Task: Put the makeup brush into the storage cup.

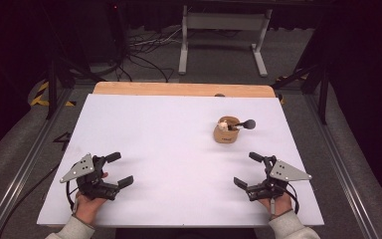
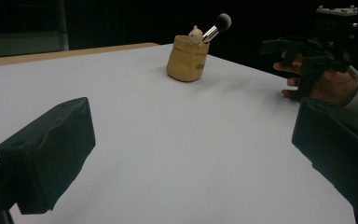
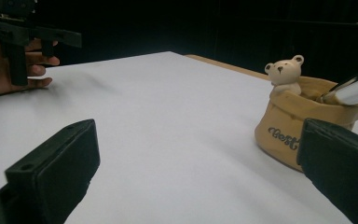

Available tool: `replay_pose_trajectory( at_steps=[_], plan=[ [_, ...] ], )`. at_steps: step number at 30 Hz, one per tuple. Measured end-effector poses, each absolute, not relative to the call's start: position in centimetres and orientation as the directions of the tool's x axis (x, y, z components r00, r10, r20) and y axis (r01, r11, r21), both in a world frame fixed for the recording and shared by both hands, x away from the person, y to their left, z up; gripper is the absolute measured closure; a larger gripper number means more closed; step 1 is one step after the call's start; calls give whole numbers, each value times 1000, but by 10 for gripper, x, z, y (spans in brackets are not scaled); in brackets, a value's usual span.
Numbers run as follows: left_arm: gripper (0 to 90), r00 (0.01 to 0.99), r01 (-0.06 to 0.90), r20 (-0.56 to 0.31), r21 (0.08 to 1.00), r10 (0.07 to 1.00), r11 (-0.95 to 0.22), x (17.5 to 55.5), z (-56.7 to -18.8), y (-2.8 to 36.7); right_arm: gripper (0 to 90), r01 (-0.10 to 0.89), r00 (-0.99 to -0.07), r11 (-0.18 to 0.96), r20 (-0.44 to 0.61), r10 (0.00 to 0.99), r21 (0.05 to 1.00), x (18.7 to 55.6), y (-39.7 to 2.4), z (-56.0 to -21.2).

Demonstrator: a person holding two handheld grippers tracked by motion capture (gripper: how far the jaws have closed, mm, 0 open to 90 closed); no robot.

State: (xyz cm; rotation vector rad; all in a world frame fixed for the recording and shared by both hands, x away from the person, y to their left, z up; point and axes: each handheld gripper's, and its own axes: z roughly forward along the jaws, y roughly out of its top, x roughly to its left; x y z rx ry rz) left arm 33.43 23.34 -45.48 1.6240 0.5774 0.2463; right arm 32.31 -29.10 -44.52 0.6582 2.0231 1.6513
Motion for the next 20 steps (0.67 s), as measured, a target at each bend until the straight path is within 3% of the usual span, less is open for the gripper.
replay_pose_trajectory(
  at_steps=[20],
  plan=[
    [0,853,239,-182,969,489,-57,330,-459,226,0,51,-776,139,-49,629,989,321,-291,-444]
  ],
)
